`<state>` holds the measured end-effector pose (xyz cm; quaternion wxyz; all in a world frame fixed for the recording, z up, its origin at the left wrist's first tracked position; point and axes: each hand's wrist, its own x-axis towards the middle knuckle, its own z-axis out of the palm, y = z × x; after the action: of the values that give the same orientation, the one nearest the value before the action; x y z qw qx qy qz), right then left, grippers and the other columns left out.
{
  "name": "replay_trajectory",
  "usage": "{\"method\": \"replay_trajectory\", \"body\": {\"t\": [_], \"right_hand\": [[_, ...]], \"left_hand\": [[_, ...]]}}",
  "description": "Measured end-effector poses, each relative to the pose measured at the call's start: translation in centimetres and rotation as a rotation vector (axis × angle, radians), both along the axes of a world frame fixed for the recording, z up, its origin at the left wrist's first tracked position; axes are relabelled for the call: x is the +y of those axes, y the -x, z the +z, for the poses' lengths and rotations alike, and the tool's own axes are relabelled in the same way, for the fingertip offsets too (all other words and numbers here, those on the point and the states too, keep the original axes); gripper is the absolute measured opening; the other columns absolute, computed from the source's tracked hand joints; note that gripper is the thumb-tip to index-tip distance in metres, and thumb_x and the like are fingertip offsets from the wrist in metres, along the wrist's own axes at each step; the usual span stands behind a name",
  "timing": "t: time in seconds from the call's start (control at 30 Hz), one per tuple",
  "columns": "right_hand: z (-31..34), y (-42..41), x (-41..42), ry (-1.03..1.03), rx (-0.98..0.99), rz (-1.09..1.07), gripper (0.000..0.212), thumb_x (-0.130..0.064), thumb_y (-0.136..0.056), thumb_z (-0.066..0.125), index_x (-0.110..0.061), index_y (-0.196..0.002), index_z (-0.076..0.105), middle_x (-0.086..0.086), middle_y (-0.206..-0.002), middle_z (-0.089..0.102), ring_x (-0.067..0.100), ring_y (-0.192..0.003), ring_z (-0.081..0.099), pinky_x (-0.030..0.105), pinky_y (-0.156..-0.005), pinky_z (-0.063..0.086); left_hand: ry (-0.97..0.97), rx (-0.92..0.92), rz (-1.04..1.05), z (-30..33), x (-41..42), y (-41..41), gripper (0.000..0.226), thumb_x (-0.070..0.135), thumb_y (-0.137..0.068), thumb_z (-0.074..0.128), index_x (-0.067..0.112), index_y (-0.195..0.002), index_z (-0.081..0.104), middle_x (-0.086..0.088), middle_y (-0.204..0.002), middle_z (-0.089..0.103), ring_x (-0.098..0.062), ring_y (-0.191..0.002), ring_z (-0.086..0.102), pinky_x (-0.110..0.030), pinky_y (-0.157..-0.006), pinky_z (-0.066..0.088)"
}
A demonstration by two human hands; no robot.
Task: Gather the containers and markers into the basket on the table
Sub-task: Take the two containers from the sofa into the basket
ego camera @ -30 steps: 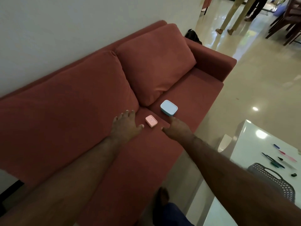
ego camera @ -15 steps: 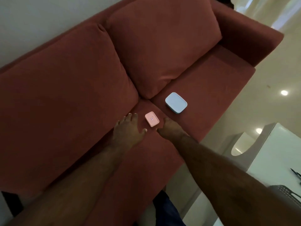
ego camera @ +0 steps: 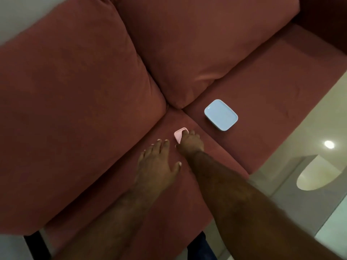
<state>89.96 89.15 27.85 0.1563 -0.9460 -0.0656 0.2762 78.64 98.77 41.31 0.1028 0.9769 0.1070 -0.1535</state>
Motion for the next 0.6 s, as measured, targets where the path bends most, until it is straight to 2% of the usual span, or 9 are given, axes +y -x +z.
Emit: {"method": "replay_trajectory", "body": {"t": [0.07, 0.2, 0.37, 0.6], "right_hand": [[-1.2, 0.0, 0.2, 0.0, -0.017, -0.018, 0.07, -0.04, -0.083, 0.069, -0.013, -0.14, 0.038, 0.015, -0.137, 0.046, 0.034, -0.122, 0.049, 0.042, -0.096, 0.044], [-2.1, 0.2, 0.4, -0.031, -0.092, -0.062, 0.058, -0.027, -0.089, 0.058, -0.01, -0.14, 0.036, 0.016, -0.131, 0.049, 0.035, -0.118, 0.051, 0.041, -0.092, 0.046], [0.2, 2.4, -2.1, -0.119, -0.083, -0.169, 0.07, -0.032, -0.076, 0.069, -0.005, -0.133, 0.04, 0.016, -0.127, 0.051, 0.036, -0.116, 0.051, 0.043, -0.093, 0.045], [6.0, 7.6, -11.7, -0.124, -0.208, -0.347, 0.058, -0.033, -0.07, 0.068, -0.008, -0.119, 0.049, 0.012, -0.116, 0.057, 0.033, -0.106, 0.056, 0.041, -0.088, 0.048]], "left_hand": [[0.001, -0.003, 0.012, -0.7, 0.2, 0.2, 0.081, 0.061, -0.089, 0.047, 0.024, -0.156, 0.019, -0.002, -0.163, 0.02, -0.019, -0.148, 0.023, -0.039, -0.119, 0.022], [-0.012, 0.016, 0.011, -1.3, 0.3, 0.4, 0.081, 0.061, -0.09, 0.046, 0.025, -0.156, 0.016, -0.001, -0.164, 0.018, -0.018, -0.149, 0.021, -0.038, -0.118, 0.02], [-0.006, 0.026, -0.01, 0.1, -1.0, 0.7, 0.081, 0.06, -0.089, 0.048, 0.024, -0.155, 0.019, -0.003, -0.163, 0.021, -0.02, -0.148, 0.024, -0.038, -0.117, 0.021], [0.062, -0.011, -0.121, 4.7, -5.4, 1.1, 0.081, 0.06, -0.09, 0.046, 0.023, -0.156, 0.018, -0.002, -0.163, 0.02, -0.02, -0.149, 0.022, -0.04, -0.118, 0.02]]}}
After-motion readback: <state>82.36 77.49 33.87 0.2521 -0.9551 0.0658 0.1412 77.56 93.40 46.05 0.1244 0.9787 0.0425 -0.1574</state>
